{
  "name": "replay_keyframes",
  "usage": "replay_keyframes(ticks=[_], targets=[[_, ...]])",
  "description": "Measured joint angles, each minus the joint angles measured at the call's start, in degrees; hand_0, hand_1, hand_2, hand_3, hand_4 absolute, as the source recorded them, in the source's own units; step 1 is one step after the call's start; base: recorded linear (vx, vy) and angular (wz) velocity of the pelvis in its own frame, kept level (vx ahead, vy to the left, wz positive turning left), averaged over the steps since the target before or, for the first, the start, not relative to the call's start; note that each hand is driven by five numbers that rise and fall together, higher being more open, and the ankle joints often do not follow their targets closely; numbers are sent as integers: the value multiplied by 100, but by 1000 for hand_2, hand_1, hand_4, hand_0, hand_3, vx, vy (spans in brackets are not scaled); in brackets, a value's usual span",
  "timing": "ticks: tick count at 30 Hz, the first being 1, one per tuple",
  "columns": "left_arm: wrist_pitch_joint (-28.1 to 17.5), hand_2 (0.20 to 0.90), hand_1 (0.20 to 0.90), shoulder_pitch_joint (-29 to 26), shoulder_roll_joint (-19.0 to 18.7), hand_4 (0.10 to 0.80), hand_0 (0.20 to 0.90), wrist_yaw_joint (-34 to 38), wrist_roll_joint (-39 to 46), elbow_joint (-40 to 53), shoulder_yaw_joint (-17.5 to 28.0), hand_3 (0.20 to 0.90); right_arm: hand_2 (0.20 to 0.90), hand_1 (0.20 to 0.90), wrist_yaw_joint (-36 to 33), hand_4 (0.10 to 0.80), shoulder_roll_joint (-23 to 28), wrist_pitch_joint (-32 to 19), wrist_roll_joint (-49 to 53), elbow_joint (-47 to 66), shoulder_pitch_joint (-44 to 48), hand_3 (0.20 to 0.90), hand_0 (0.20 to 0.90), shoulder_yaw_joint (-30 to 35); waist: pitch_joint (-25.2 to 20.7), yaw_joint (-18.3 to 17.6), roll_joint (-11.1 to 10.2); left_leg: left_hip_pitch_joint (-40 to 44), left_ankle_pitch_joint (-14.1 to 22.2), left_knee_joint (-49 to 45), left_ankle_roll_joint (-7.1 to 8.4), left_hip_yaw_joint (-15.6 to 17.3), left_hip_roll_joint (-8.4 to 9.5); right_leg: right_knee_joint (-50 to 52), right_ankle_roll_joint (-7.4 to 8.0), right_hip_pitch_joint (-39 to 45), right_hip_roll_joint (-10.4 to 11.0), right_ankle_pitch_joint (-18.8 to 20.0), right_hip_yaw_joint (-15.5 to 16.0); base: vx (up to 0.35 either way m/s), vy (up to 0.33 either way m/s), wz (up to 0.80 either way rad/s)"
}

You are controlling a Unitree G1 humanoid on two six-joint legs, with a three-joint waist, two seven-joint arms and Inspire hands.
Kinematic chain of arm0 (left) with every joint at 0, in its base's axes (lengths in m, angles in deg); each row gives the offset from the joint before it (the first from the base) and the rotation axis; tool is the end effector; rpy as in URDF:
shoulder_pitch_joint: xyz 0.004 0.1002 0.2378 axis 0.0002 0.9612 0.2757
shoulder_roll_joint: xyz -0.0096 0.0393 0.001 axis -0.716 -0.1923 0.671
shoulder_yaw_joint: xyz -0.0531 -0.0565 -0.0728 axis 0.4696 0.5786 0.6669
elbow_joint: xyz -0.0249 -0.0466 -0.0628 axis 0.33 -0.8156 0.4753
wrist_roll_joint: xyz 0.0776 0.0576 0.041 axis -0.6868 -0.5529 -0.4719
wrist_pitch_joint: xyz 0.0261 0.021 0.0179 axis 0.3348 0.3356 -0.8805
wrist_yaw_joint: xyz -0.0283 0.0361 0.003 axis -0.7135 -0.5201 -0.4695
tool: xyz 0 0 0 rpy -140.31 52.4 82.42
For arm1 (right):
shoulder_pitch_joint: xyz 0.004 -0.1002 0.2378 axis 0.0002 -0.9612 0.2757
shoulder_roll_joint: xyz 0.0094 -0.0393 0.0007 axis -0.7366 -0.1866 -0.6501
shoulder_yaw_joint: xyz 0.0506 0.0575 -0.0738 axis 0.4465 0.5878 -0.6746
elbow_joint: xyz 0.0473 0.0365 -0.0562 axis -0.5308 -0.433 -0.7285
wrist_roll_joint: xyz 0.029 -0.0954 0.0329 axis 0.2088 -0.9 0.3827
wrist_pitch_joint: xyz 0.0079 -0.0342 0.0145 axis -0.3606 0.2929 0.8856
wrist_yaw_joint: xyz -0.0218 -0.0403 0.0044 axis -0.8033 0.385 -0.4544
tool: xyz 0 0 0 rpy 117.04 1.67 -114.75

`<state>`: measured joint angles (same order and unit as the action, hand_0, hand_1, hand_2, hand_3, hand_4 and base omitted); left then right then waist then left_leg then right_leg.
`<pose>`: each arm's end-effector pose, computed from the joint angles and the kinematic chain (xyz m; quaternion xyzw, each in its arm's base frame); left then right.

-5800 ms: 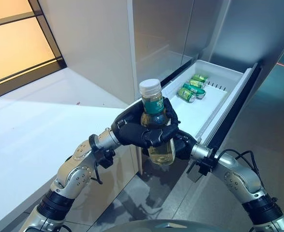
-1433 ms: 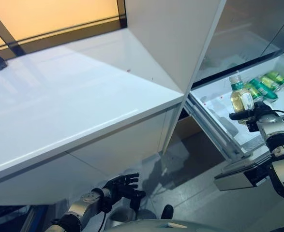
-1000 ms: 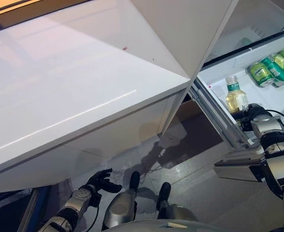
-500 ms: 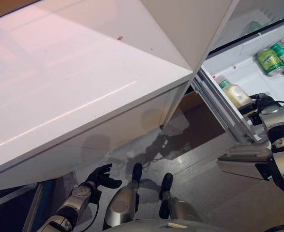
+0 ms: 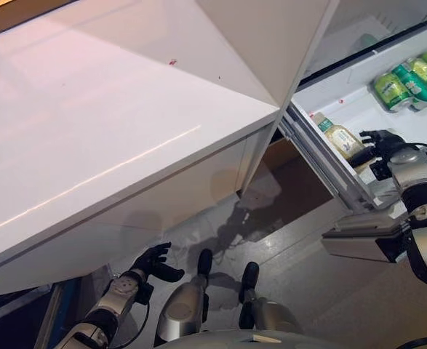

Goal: Put drinks into fridge and close the fridge

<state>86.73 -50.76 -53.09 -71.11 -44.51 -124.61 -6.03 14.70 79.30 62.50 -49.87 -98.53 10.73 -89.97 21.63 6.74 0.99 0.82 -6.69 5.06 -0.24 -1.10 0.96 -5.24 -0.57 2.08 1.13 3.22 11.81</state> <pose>0.1625 0.2277 -0.0790 0.1608 0.4006 -0.0647 0.8997 0.3278 -0.3203 0.1769 -0.3378 0.2036 -0.1328 0.9093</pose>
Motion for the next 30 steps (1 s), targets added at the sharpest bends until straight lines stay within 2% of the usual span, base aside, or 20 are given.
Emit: replay_keyframes(ticks=[5, 9, 12, 15, 18, 24, 30], targets=[[76, 900, 900, 92, 15, 800, 900, -6, -240, -7, 206, 900, 900, 900, -158, 800, 420, -164, 1017, 1063, -41, 900, 900, 106, -17, -142, -43, 225, 65, 0, -37, 208, -2, 0, 24, 146, 1, 34, -206, 80, 38, -18], [72, 900, 900, 268, 11, 800, 900, -14, -339, -24, 231, 900, 900, 900, -678, 800, 453, -503, 1826, 1592, -373, 900, 900, 965, -132, -251, -196, 422, 134, 0, -48, 311, 5, 0, 35, 287, 8, 25, -338, 112, 30, -20], [60, 900, 900, 300, 39, 800, 900, -104, -465, -186, 221, 900, 900, 900, -1345, 800, 423, -1031, 2353, 1857, -835, 900, 900, 1631, -312, -290, -328, 512, 170, 0, -54, 370, 6, 0, 44, 359, 8, 18, -387, 111, 24, -9], [34, 900, 900, 346, 65, 800, 900, -127, -544, -414, 211, 900, 900, 900, -2174, 800, 192, -1752, 2708, 2030, -1167, 900, 900, 2192, -521, -393, -371, 670, 215, 0, -69, 427, 13, 0, 54, 485, 11, 10, -483, 123, 22, -13], [21, 900, 900, 463, 68, 800, 900, -130, -547, -603, 169, 900, 900, 900, -2790, 800, -70, -2256, 2864, 2117, -1555, 900, 900, 2565, -809, -458, -362, 812, 266, 2, -76, 511, 11, -1, 77, 602, 15, -13, -526, 105, 9, -12], [-38, 900, 900, 688, 115, 800, 900, -177, -563, -797, 119, 900, 900, 900, -3425, 800, -516, -2738, 3672, 2108, -2526, 900, 900, 3175, -1185, -579, -274, 1003, 363, 2, -77, 554, 21, 12, 112, 757, 24, -58, -625, 154, -17, -7], [-73, 900, 900, 757, 145, 800, 900, -165, -659, -793, 61, 900, 900, 900, -3632, 800, -812, -2831, 4608, 2062, -3302, 900, 900, 3216, -1217, -696, -183, 917, 524, -381, -78, 555, 9, 391, 59, 652, 43, -238, -643, 81, -31, -1]])
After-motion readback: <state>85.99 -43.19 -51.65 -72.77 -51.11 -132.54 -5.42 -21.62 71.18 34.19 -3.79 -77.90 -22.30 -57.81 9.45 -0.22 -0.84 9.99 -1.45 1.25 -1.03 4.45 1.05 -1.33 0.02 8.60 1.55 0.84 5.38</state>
